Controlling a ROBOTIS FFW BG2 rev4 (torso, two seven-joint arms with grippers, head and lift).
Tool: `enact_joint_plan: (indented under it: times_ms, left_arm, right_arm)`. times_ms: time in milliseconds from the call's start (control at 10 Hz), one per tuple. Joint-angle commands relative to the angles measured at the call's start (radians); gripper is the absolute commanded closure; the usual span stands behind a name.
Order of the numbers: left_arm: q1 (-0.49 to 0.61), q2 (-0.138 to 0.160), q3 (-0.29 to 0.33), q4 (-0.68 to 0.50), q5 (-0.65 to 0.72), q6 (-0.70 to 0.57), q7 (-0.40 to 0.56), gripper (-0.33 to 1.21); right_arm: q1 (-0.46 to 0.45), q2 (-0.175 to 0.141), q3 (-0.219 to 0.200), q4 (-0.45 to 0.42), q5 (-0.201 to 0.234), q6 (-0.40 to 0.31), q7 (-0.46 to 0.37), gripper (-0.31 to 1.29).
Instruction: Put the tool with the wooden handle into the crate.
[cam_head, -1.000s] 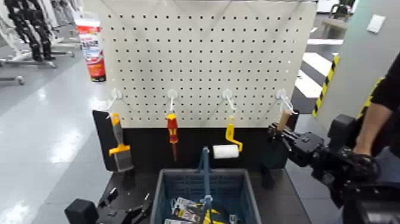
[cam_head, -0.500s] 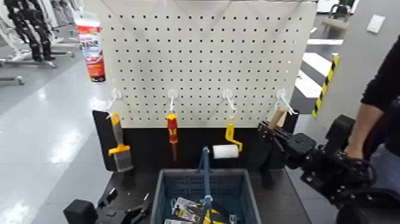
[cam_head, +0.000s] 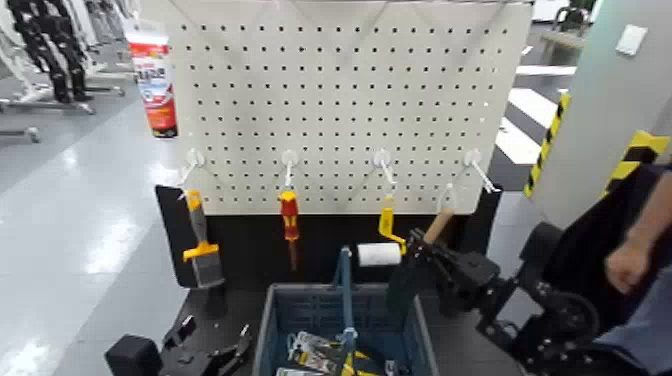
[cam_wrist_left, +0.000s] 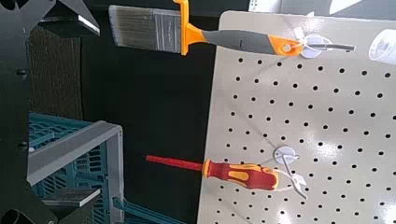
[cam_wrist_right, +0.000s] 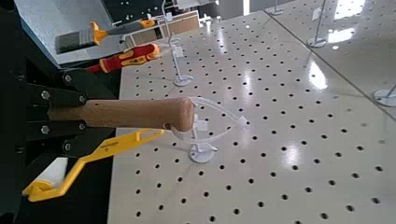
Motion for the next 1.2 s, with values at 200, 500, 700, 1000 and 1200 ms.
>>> enact_joint_plan:
  times_ms: [200, 500, 700, 1000, 1200]
  left_arm:
    - [0.0, 0.0, -0.002, -0.002, 0.0, -0.002, 0.0, 0.1]
    - [0.0, 0.0, -0.002, -0.003, 0.003, -0.002, 0.0, 0.1]
    - [0.0, 0.0, 0.0, -0.003, 0.003, -0.003, 0.0, 0.1]
    - [0.0, 0.0, 0.002, -0.003, 0.003, -0.006, 0.0, 0.1]
    - [0.0, 0.0, 0.003, -0.003, 0.005, -0.008, 0.0, 0.1]
  right_arm:
    - [0.0, 0.023, 0.085, 0.173, -0.054, -0.053, -0.02, 1.26]
    - [-0.032, 0.03, 0.137, 0.278, -0.057, -0.072, -0.03, 1.26]
    - [-0.044, 0.033, 0.162, 0.295, -0.046, -0.061, -0.046, 1.26]
    - [-0.054, 0.033, 0.173, 0.3, -0.039, -0.055, -0.054, 0.89]
    - [-0.054, 0.033, 0.166, 0.285, -0.014, -0.009, -0.042, 0.14]
